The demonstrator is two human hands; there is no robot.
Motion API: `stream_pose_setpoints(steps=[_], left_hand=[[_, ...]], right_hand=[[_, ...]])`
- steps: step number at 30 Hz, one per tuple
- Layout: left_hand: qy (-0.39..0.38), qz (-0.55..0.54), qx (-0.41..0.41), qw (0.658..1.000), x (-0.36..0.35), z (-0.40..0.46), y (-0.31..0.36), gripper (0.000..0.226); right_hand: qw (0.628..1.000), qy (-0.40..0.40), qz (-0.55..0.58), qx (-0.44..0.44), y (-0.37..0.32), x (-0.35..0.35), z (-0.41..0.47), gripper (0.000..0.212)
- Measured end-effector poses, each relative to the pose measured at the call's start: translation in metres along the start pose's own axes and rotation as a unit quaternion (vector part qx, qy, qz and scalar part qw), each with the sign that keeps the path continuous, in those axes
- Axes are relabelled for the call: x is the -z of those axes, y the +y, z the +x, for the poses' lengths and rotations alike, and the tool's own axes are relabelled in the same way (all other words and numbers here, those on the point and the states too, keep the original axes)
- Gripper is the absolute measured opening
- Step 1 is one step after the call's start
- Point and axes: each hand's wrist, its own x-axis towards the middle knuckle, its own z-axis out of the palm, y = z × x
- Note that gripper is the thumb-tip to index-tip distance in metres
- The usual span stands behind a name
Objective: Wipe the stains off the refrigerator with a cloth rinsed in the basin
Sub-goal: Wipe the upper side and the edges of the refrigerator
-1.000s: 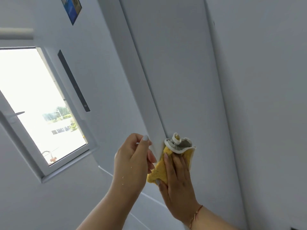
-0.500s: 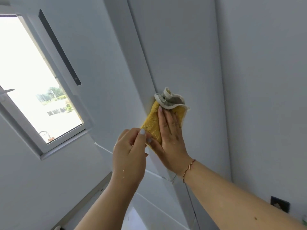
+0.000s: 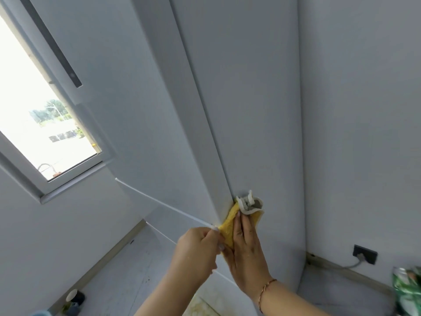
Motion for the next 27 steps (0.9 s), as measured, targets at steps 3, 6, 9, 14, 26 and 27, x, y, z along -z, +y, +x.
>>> stream_pose_setpoints(steps=[3,6,9,14,26,27], left_hand=[[-0.028,-0.027,0.028,0.999,-0.010,0.001,-0.007,0.032],[-0.017,-0.051,0.021,0.998,-0.011,0.000,-0.011,0.032],[-0.003,-0.082,-0.005,0.997,-0.011,-0.005,-0.008,0.034],[0.050,-0.160,-0.066,0.984,-0.003,-0.013,0.002,0.040],[-0.038,-0.125,-0.031,0.991,-0.022,0.000,-0.019,0.036],[-0.061,-0.110,-0.017,0.992,-0.027,0.001,-0.026,0.035]], right_hand=[[1.000,-0.014,0.007,-0.005,0.007,-0.002,-0.009,0.070],[0.999,-0.035,0.024,0.004,0.003,0.006,-0.005,0.071],[0.998,-0.043,0.037,0.026,-0.004,0.017,0.006,0.071],[0.997,0.006,0.020,0.077,-0.021,0.031,0.037,0.072],[0.999,0.001,0.021,-0.051,-0.003,-0.008,-0.017,0.062],[0.995,-0.014,0.040,-0.094,0.000,-0.014,-0.029,0.061]])
